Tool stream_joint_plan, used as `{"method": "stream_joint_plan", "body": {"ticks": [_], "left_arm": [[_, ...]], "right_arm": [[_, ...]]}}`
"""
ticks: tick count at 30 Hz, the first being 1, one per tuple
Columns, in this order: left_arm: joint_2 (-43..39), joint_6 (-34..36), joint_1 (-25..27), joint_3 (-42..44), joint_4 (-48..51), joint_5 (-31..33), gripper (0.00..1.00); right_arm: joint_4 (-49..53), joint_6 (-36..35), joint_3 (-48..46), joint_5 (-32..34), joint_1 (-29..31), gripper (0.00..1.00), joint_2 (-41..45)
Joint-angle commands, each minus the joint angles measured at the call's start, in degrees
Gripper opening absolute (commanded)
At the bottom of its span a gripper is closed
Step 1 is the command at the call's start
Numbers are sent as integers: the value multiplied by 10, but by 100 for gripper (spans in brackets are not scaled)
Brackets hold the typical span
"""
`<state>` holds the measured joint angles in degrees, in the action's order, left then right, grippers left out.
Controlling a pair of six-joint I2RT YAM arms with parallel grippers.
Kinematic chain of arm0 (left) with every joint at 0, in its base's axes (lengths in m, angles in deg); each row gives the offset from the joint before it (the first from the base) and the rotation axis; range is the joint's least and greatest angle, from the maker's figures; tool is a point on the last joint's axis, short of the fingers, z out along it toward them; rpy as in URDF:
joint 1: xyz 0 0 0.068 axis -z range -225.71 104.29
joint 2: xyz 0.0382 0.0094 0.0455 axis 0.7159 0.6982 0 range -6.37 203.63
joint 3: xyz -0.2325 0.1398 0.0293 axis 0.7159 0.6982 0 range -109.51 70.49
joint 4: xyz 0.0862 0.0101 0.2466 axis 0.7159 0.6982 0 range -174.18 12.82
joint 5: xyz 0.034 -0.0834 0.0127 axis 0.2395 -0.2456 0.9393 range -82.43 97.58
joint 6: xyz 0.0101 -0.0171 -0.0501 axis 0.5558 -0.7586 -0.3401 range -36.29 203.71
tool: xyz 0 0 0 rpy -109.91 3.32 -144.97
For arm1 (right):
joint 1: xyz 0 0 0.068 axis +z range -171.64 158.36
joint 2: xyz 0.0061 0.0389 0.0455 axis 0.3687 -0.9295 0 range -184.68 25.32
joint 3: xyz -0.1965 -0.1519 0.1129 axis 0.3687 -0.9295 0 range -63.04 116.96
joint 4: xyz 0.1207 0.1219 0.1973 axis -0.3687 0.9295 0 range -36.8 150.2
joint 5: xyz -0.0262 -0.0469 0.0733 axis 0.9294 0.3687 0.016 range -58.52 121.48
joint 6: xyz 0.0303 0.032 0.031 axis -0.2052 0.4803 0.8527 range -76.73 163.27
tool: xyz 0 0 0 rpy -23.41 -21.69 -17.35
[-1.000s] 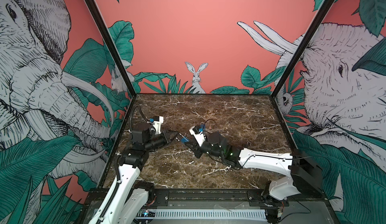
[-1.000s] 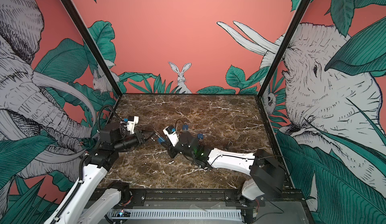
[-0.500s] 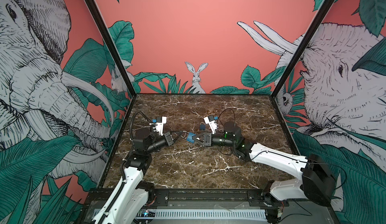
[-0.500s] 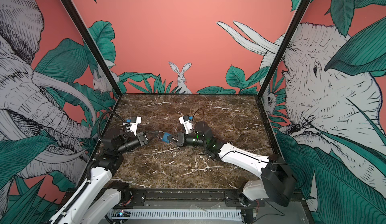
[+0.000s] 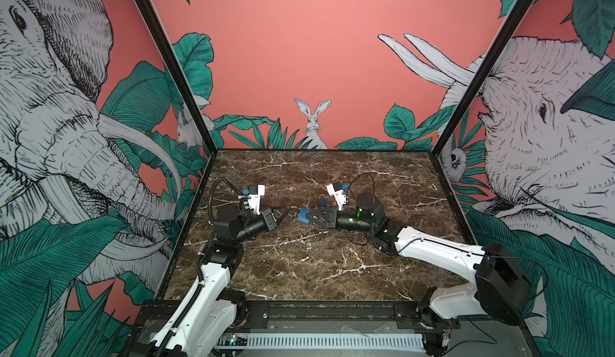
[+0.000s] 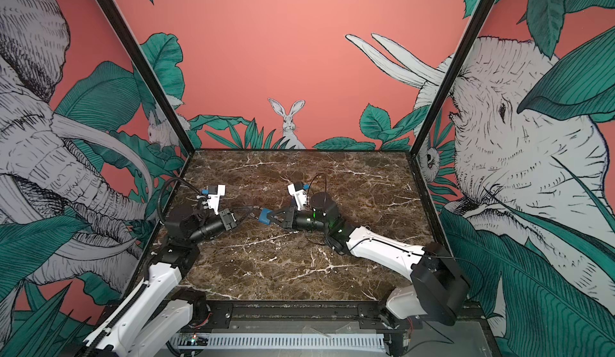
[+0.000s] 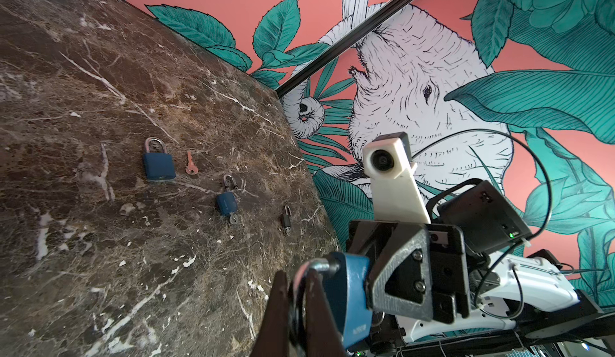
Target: Lock with the key
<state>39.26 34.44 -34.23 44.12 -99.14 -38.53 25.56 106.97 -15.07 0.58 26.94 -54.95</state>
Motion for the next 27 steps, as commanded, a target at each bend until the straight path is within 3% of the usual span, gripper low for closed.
{"method": "stream_joint_plan", "body": {"ticks": [1,18,27], "left_arm": [[0,7,-2,3,-3,-4,0],[5,-1,5,12,-21,-5,0],[12,-6,11,12,-28,-3,0]], "right_arm": [[-99,11,35,10,-5,0,-13],[-193,72,58,1,4,0,-75],[-173,59,84,5,17,0,-91]]}}
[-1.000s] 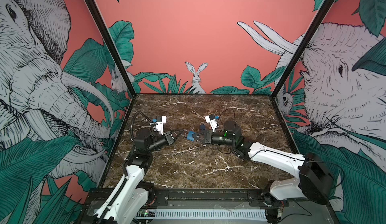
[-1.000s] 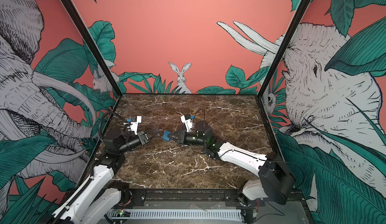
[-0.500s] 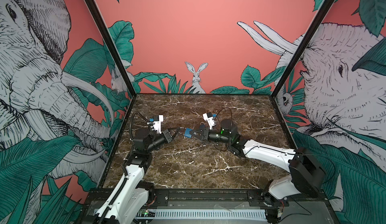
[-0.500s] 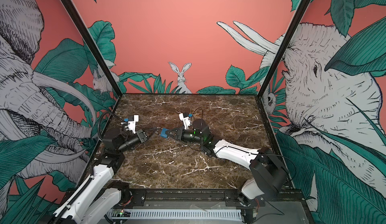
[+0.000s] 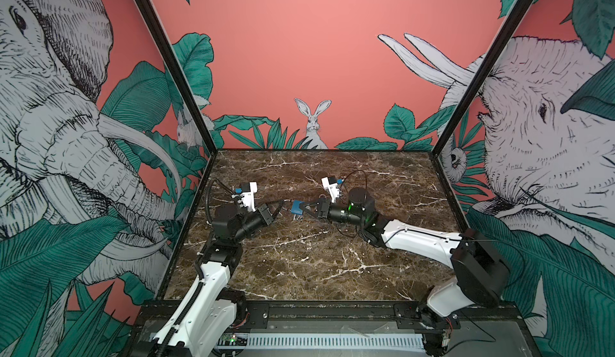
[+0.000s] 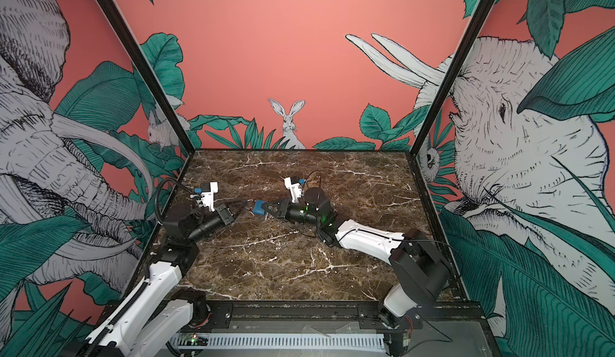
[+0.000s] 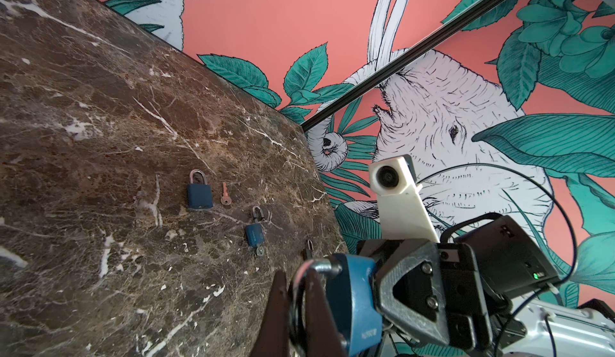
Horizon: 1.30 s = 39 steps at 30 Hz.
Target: Lock with the key
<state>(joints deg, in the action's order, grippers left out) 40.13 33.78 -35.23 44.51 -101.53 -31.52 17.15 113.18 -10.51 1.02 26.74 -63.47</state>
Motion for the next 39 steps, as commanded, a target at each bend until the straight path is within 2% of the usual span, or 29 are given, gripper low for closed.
{"method": "stream_joint_plan", "body": {"ticks": [1,20,30,39], "left_arm": [[3,-2,21,9,-7,-72,0],[-1,-26,36,-4,-16,-70,0],[0,-31,41,-4,-31,-76,0],[-2,-25,68,-5,-57,-83,0]], "right_arm": [[-90,-2,39,1,19,0,-8],[-85,-13,97,-5,53,0,-84],[-111,9,107,-7,58,0,-101],[-97,31,124,-6,66,0,-117]]}}
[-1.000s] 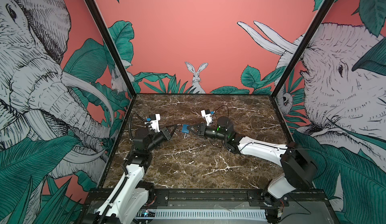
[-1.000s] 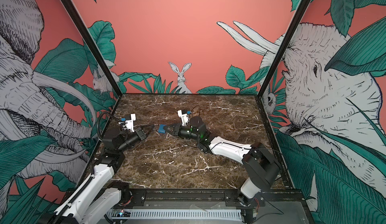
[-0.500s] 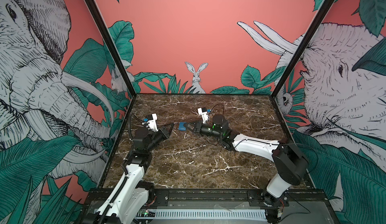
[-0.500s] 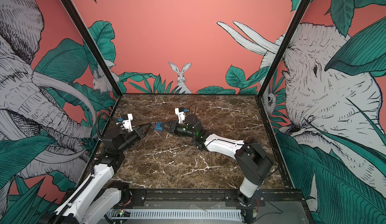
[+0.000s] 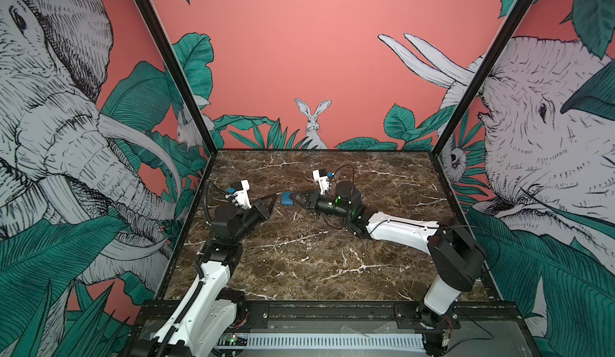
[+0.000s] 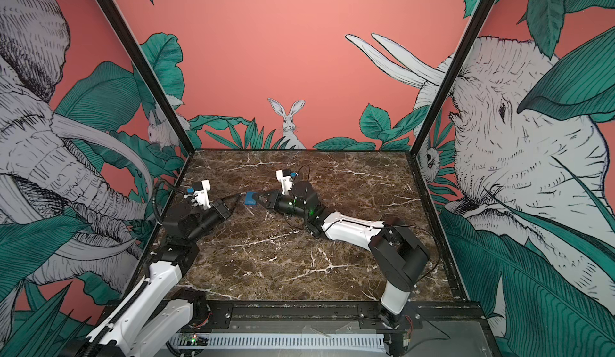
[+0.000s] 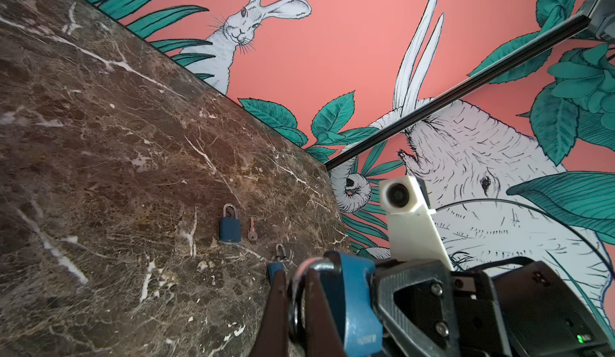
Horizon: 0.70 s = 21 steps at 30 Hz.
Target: Lock with the key
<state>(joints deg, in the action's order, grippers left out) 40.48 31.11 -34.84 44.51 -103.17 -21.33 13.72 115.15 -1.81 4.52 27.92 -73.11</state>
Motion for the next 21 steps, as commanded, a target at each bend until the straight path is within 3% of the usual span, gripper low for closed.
{"method": "stream_joint_plan", "body": {"ticks": [1,18,21], "left_arm": [[-5,6,66,-6,-35,-183,0],[-9,8,68,-11,18,-136,0],[-12,-2,68,-12,12,-127,5]], "right_arm": [[-67,17,37,-41,54,0,-21],[-70,-3,0,-39,49,0,-10],[-72,-4,-10,-38,46,0,-2]]}}
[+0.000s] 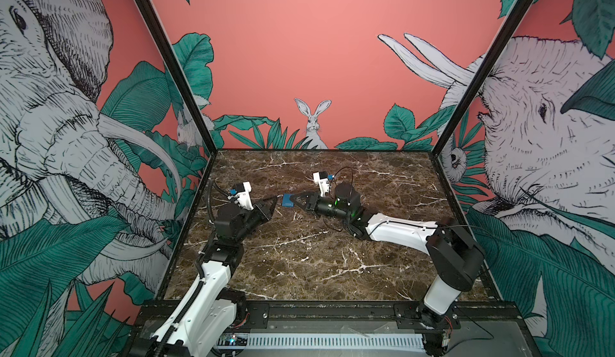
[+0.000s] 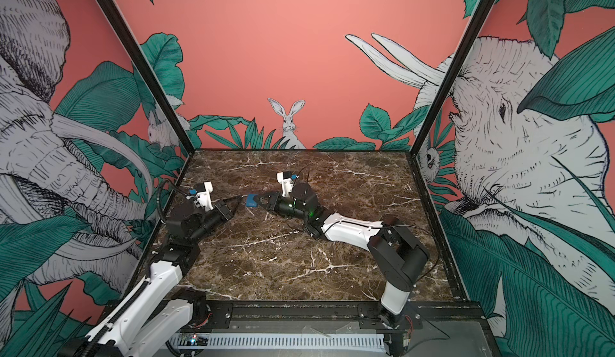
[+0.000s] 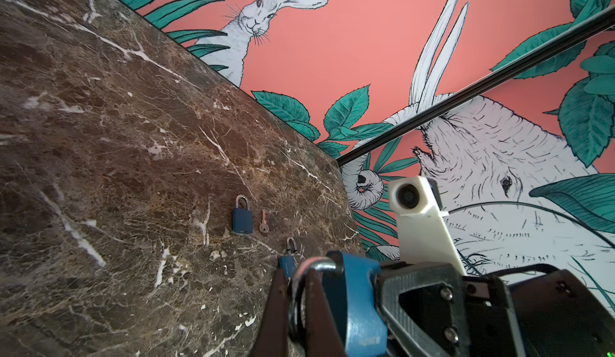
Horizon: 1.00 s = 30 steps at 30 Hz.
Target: Lock with the key
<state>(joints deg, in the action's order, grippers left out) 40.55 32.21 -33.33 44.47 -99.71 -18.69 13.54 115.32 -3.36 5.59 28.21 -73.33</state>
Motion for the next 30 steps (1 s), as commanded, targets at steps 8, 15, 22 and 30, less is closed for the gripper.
{"method": "stream_joint_plan", "body": {"ticks": [8,15,22,30], "left_arm": [[-13,-17,52,-17,-18,-140,12],[-23,-25,53,-30,-6,-142,15],[-31,-39,53,-23,-20,-143,18],[-22,-50,53,-29,-38,-154,18]], "right_arm": [[-104,12,-6,-50,41,0,-2],[-119,21,-5,-53,43,0,-8],[-103,13,-1,-51,44,0,-4],[-104,14,-6,-49,44,0,-4]]}}
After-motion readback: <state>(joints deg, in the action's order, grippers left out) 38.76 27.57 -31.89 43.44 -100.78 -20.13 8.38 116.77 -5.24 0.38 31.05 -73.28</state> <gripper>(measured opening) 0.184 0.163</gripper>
